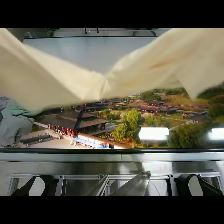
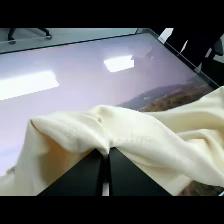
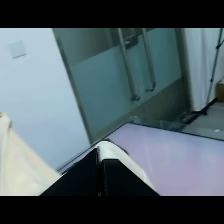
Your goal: Fold the shirts.
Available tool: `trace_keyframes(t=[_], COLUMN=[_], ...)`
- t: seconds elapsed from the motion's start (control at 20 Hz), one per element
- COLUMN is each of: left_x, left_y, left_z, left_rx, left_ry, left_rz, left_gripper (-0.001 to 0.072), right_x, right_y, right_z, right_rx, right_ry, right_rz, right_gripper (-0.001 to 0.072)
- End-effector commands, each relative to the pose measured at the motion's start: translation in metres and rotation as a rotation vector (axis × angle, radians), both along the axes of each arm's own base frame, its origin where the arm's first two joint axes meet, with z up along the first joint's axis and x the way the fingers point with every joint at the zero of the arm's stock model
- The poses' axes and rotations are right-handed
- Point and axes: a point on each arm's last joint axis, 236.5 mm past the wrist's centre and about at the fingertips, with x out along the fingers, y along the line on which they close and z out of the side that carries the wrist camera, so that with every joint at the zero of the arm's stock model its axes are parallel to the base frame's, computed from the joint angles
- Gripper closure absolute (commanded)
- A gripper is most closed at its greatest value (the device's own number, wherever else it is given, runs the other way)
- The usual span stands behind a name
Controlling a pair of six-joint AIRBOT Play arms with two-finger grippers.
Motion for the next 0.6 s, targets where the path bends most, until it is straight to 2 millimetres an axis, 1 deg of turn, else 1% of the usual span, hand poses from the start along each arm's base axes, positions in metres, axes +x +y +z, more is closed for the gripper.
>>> trace_keyframes(t=[0.0, 0.05, 0.1, 0.15, 0.25, 0.35, 0.4, 0.45, 0.5, 0.55], left_x=[0.008, 0.023, 0.036, 0.052, 0.081, 0.120, 0.138, 0.154, 0.164, 0.172], left_y=[0.010, 0.020, 0.027, 0.031, 0.025, 0.015, 0.009, 0.004, 0.000, -0.003], left_z=[-0.026, -0.044, -0.064, -0.090, -0.147, -0.215, -0.252, -0.292, -0.325, -0.355], left_rx=[-0.055, -0.105, -0.149, -0.189, -0.267, -0.329, -0.352, -0.378, -0.403, -0.430], left_ry=[0.057, 0.118, 0.181, 0.252, 0.402, 0.530, 0.597, 0.678, 0.755, 0.831], left_rz=[0.035, 0.031, 0.016, -0.015, -0.098, -0.125, -0.124, -0.122, -0.135, -0.160], left_gripper=[0.0689, 0.0689, 0.0689, 0.0690, 0.0689, 0.0689, 0.0689, 0.0689, 0.0689, 0.0552], right_x=[0.030, 0.049, 0.073, 0.099, 0.156, 0.220, 0.249, 0.270, 0.285, 0.291], right_y=[-0.031, -0.035, -0.034, -0.027, -0.007, 0.012, 0.021, 0.027, 0.033, 0.038], right_z=[-0.012, -0.027, -0.048, -0.076, -0.137, -0.207, -0.249, -0.289, -0.333, -0.369], right_rx=[-0.065, -0.054, -0.043, -0.047, -0.071, -0.084, -0.086, -0.083, -0.085, -0.086], right_ry=[0.019, 0.077, 0.151, 0.227, 0.350, 0.445, 0.501, 0.569, 0.641, 0.708], right_rz=[-0.186, -0.157, -0.108, -0.053, 0.009, -0.004, -0.025, -0.045, -0.058, -0.051], right_gripper=[0.0693, 0.0693, 0.0693, 0.0693, 0.0693, 0.0693, 0.0693, 0.0693, 0.0689, 0.0543])
